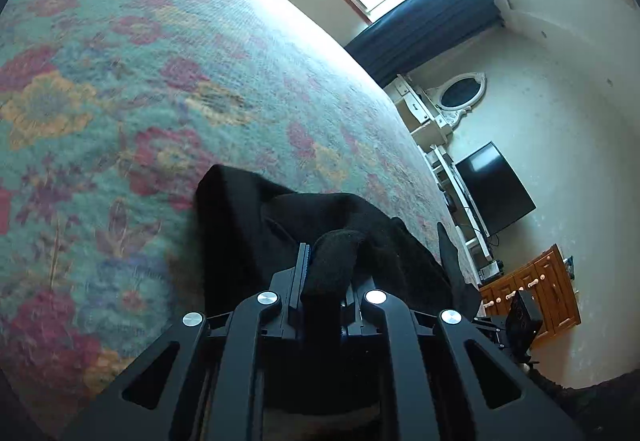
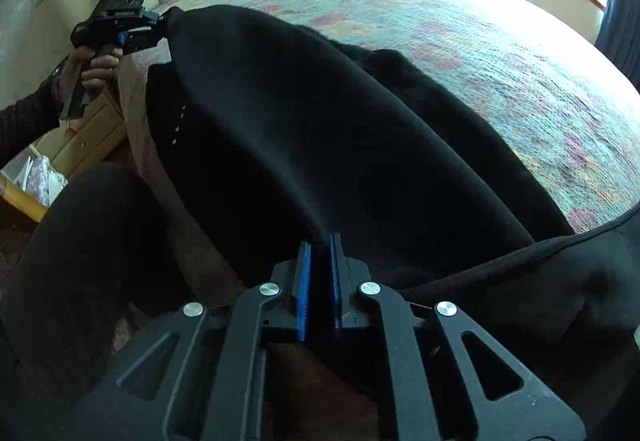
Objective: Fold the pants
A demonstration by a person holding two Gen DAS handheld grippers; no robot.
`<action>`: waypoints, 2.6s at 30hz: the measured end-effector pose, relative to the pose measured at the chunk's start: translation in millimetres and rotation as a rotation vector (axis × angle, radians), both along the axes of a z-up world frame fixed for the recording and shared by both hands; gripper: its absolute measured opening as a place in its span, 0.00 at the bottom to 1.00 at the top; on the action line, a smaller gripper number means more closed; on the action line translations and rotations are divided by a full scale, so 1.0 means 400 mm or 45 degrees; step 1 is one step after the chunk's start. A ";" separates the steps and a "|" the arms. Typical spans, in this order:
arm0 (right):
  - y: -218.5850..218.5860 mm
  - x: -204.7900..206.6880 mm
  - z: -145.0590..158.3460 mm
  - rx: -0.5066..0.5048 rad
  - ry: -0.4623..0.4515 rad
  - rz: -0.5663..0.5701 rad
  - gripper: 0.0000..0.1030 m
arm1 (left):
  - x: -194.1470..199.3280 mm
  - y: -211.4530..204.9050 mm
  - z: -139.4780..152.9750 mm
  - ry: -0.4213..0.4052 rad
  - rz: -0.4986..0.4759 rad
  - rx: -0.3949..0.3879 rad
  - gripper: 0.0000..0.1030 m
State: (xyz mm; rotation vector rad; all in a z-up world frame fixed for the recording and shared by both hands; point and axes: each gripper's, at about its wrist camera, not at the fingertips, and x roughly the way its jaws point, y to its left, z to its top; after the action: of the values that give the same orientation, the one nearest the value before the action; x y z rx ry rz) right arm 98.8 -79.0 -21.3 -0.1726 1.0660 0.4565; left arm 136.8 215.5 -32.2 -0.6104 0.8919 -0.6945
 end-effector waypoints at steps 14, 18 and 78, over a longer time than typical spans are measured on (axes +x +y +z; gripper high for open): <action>-0.010 -0.072 0.009 -0.041 0.024 0.035 0.09 | -0.116 0.044 -0.071 0.111 0.073 0.257 0.42; -0.008 -0.063 -0.003 -0.051 0.045 0.042 0.10 | -0.156 0.121 -0.077 0.191 0.219 0.024 0.56; -1.054 -0.329 0.000 0.689 -0.130 -1.770 0.18 | -0.015 -0.311 -0.027 0.042 0.210 0.616 0.90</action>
State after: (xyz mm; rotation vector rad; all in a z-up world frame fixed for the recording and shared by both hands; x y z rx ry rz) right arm -32.8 -500.8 -21.2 0.9758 0.7077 -0.5356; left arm 130.6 91.0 -43.0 -0.2579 0.9851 -0.3013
